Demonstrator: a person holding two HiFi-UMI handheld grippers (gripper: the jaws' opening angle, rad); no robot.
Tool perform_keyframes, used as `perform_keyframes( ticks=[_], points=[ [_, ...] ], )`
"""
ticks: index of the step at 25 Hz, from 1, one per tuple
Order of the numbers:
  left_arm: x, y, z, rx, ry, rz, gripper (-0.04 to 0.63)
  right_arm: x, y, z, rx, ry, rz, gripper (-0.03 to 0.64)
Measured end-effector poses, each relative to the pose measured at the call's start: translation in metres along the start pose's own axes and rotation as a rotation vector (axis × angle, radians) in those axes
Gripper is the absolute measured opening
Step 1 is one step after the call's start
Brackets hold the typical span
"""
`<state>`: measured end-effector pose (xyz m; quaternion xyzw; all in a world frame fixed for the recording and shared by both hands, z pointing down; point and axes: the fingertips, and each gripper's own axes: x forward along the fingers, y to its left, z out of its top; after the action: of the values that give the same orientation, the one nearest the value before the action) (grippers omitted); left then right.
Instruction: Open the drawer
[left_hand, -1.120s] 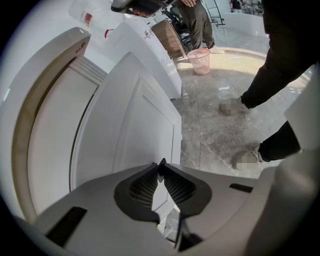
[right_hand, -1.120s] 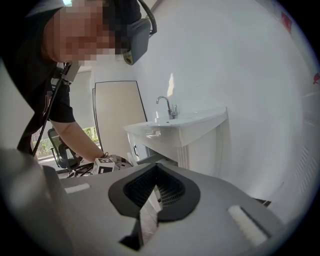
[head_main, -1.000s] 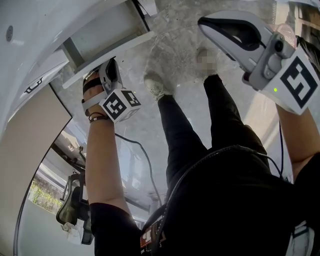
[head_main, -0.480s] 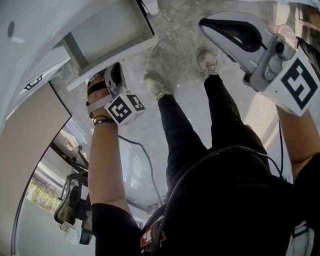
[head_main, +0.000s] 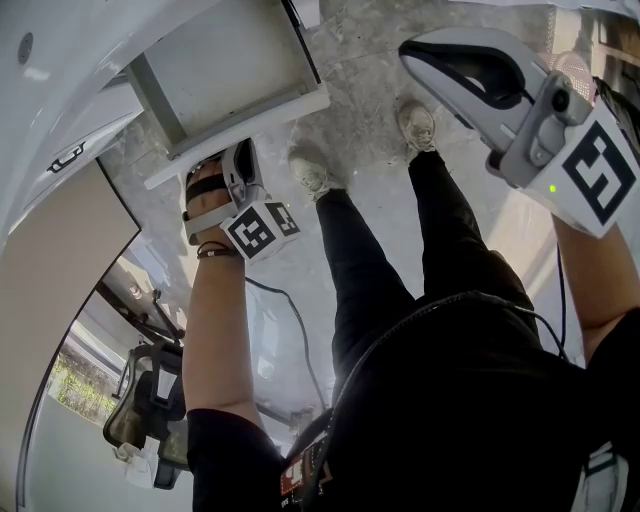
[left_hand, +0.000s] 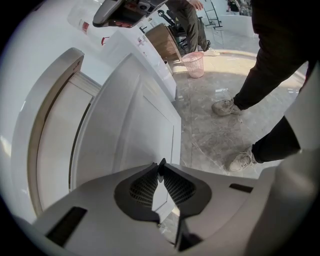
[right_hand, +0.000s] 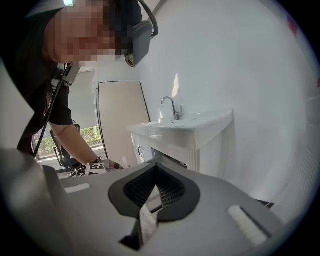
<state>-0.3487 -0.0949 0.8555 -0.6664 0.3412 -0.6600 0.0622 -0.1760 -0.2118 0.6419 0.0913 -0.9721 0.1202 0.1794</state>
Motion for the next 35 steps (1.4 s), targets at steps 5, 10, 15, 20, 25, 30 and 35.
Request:
perform_keyframes(
  ticks=[5,10,15,20,25,30,35],
  points=[
    [-0.005,-0.009,0.002,-0.003,0.001,-0.001,0.035,0.000,0.001,0.000,0.004,-0.002,0.007,-0.006],
    [-0.005,-0.009,0.007,-0.011,0.007,-0.001,0.034,0.002,0.003,0.001,0.007,0.001,0.021,-0.006],
    [-0.005,-0.012,0.003,-0.007,0.008,0.002,0.034,0.002,0.002,-0.002,0.016,0.010,0.023,-0.006],
    [-0.007,-0.013,0.001,-0.006,0.003,0.001,0.034,0.001,-0.004,-0.003,0.029,0.004,0.010,-0.005],
    [-0.005,-0.010,0.004,0.003,-0.002,-0.006,0.034,-0.006,-0.024,-0.001,0.047,0.005,-0.010,-0.006],
    [-0.004,-0.016,0.000,-0.013,-0.025,-0.011,0.035,-0.008,-0.037,0.002,0.078,0.007,-0.020,-0.005],
    [-0.011,-0.025,0.001,-0.043,-0.028,-0.058,0.092,-0.009,-0.040,0.015,0.090,0.017,-0.017,-0.005]
  ],
)
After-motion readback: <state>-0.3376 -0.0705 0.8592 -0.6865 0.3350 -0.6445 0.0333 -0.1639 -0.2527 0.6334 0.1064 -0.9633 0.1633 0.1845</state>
